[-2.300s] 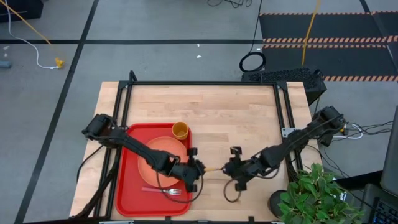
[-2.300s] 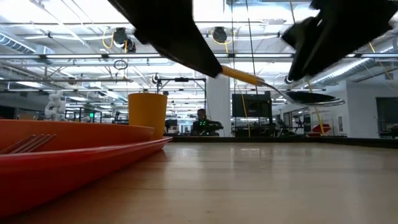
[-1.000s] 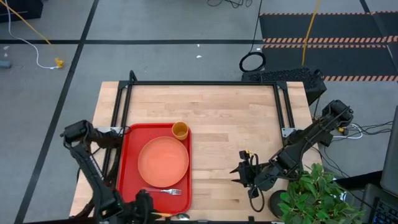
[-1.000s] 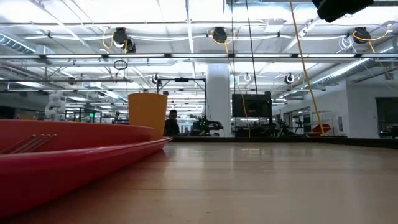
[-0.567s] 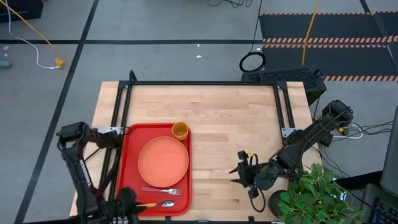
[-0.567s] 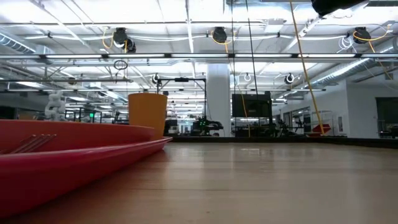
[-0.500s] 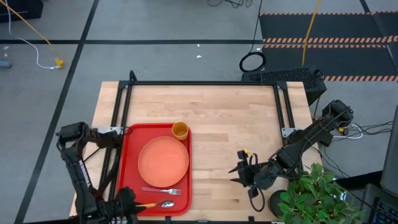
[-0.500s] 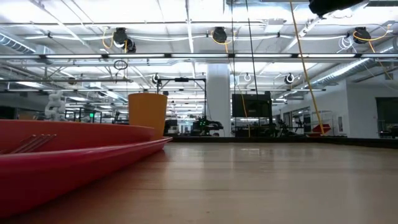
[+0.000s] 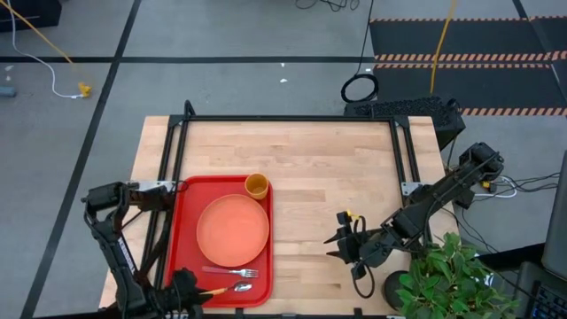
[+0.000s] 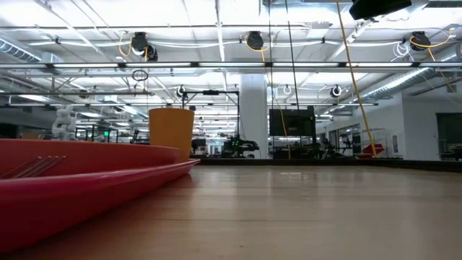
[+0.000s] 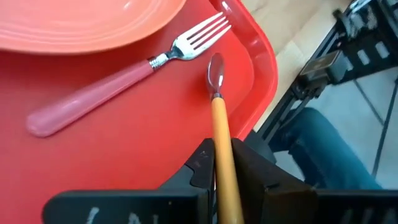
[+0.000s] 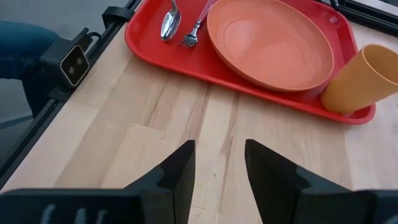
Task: Pick and place plate/cup/fork/spoon on tray
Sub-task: Put the yellow spoon on the red tray at the bottom of the pink fork
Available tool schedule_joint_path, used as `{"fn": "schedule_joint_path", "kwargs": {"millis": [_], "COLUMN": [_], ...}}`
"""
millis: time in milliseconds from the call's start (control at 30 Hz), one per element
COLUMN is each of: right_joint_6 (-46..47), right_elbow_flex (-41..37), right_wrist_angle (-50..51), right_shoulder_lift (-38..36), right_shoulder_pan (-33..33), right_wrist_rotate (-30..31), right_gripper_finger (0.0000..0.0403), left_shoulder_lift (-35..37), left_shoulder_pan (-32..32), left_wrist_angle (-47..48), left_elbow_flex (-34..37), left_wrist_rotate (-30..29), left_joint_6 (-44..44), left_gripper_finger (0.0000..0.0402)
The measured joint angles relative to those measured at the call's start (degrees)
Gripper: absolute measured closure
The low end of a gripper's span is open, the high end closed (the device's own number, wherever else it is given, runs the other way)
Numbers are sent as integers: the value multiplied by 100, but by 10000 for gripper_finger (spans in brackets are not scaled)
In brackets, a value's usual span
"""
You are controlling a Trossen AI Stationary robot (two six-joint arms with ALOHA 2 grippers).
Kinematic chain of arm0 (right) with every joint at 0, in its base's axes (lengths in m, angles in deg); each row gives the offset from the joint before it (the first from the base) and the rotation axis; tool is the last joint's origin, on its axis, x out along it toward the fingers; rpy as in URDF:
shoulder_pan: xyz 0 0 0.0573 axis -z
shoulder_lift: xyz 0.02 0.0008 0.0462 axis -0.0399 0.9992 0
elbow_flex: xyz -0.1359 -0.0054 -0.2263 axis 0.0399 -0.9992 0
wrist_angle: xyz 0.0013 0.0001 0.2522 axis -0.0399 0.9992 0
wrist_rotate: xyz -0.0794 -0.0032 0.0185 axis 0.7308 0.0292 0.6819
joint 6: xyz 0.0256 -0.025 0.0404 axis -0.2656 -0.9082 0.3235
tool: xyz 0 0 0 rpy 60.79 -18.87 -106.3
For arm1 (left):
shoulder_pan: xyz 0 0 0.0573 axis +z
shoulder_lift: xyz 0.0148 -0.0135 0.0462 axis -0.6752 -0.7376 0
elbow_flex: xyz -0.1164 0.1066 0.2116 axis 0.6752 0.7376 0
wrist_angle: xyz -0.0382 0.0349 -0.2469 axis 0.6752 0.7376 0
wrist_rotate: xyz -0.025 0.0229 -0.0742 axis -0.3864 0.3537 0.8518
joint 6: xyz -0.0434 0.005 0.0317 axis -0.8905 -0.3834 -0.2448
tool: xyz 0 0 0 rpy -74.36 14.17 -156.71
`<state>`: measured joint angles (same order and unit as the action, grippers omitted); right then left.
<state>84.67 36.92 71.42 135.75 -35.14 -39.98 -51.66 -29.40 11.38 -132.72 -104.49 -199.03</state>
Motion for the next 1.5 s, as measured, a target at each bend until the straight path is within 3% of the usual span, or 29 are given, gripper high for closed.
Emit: {"fn": "schedule_joint_path", "kwargs": {"millis": [133,300,467,700,1033,1400,1500], "right_joint_6": [57,63,50,48,43,46,46], "right_elbow_flex": [0,0,2,2,2,2,2], "right_wrist_angle": [-10,-207,-334,-321,-317,-319,-319], "right_shoulder_lift": [0,0,0,0,0,0,0], "right_shoulder_pan": [0,0,-14,-17,-15,-17,-17], "right_wrist_rotate": [0,-2,-4,-7,-9,-9,-9], "right_gripper_finger": [273,273,273,273,273,273,273], "left_shoulder_lift": [0,-46,-50,-50,-77,-519,-566], "left_shoulder_pan": [42,236,461,544,997,1399,1387], "left_wrist_angle": [1,67,140,167,-427,-370,-368], "left_elbow_flex": [0,0,48,50,50,50,50], "left_wrist_rotate": [147,287,841,944,565,1244,1253], "left_joint_6": [500,984,1285,1752,3316,4136,4128], "left_gripper_finger": [357,317,277,253,302,393,395]}}
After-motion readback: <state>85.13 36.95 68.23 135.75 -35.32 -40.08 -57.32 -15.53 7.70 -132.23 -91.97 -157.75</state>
